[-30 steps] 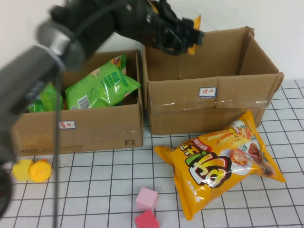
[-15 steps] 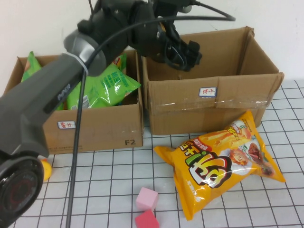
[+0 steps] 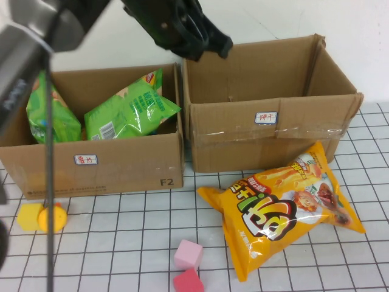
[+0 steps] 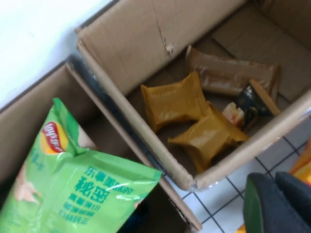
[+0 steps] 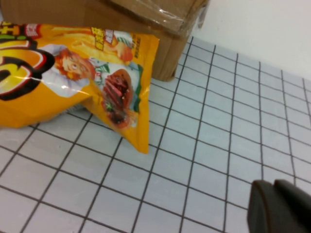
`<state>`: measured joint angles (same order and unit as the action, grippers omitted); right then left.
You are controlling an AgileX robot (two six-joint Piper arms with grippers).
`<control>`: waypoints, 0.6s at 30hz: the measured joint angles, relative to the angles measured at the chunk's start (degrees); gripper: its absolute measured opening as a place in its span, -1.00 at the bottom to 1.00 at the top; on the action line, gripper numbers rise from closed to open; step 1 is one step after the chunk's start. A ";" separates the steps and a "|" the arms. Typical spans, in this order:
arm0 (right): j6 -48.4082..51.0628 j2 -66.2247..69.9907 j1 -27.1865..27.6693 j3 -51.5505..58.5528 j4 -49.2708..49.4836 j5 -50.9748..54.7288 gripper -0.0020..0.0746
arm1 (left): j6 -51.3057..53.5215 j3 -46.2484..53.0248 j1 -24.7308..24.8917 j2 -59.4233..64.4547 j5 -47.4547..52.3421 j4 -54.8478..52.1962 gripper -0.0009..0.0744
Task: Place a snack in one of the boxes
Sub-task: Place the biscuit in the biscuit box, then pick up the potato chip
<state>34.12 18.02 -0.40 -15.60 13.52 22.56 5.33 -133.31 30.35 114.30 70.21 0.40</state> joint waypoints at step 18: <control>8.84 0.00 -4.02 -0.60 10.18 3.91 -0.95 | -2.67 0.75 0.00 -17.50 0.25 -11.76 -0.98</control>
<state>42.96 18.02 -4.42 -16.20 23.70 26.48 2.67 -132.56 30.35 96.81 70.47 -11.35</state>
